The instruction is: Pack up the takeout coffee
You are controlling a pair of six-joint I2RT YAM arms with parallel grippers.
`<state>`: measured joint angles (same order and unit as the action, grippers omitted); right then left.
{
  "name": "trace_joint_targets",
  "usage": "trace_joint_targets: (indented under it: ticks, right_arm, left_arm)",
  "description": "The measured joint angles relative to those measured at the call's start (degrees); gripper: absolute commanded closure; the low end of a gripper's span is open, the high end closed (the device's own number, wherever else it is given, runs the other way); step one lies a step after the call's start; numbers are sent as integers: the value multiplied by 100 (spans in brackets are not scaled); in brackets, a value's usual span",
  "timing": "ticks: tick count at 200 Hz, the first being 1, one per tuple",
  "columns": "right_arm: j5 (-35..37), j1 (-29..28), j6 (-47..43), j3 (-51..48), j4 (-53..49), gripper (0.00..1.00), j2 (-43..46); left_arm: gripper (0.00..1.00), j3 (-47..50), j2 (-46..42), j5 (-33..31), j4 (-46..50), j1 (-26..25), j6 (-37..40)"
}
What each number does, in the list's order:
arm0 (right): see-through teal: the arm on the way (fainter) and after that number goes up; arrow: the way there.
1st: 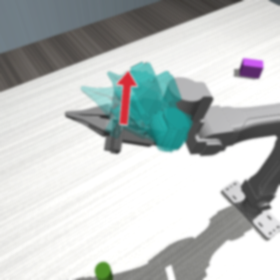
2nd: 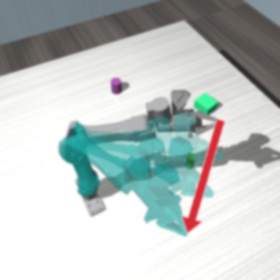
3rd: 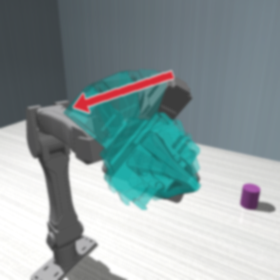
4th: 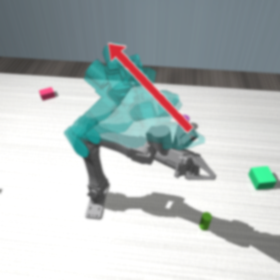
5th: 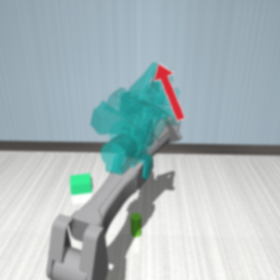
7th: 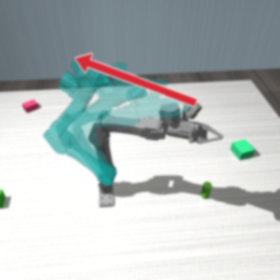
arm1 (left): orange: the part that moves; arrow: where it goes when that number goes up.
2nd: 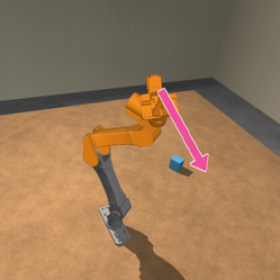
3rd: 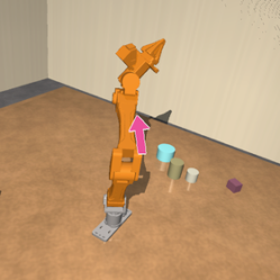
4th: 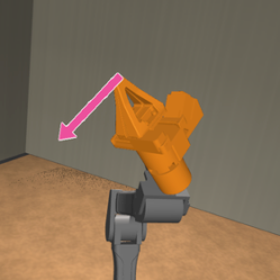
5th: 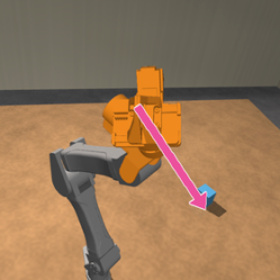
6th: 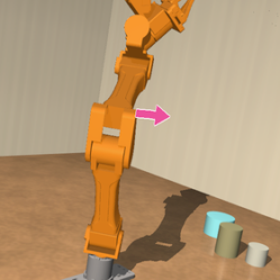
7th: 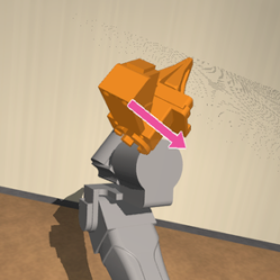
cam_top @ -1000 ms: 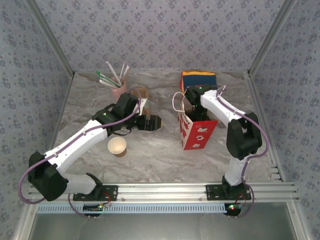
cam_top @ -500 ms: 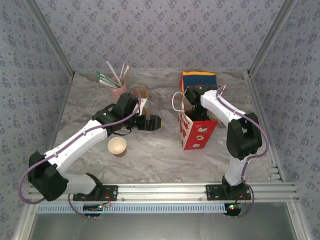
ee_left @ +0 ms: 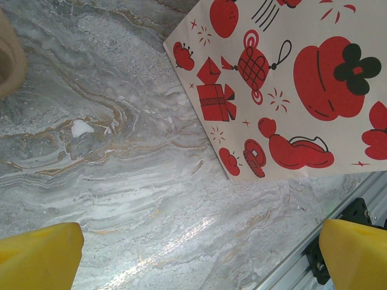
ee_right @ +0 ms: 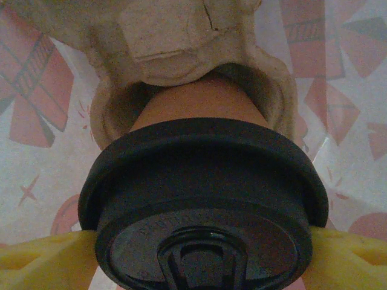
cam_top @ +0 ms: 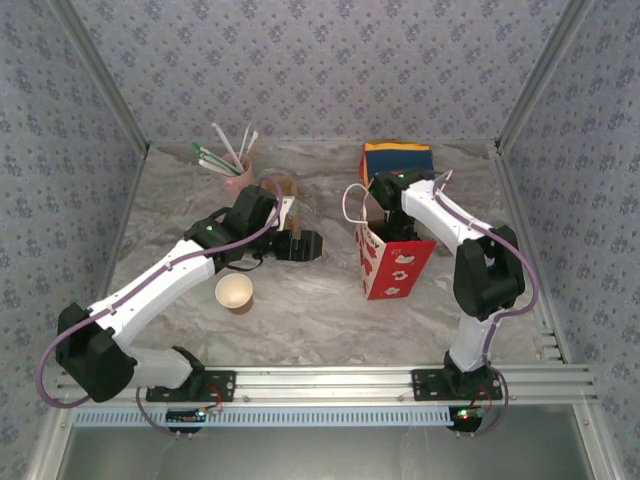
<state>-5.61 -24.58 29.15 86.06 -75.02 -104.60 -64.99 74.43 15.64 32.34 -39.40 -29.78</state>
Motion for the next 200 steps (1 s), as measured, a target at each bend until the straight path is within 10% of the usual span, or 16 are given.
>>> trace_joint_targets:
  ticks: [200]
  right_arm:
    - [85,-33,144,-42,92,10,35]
  left_arm:
    - [0,0,-7,0,0,0,-2]
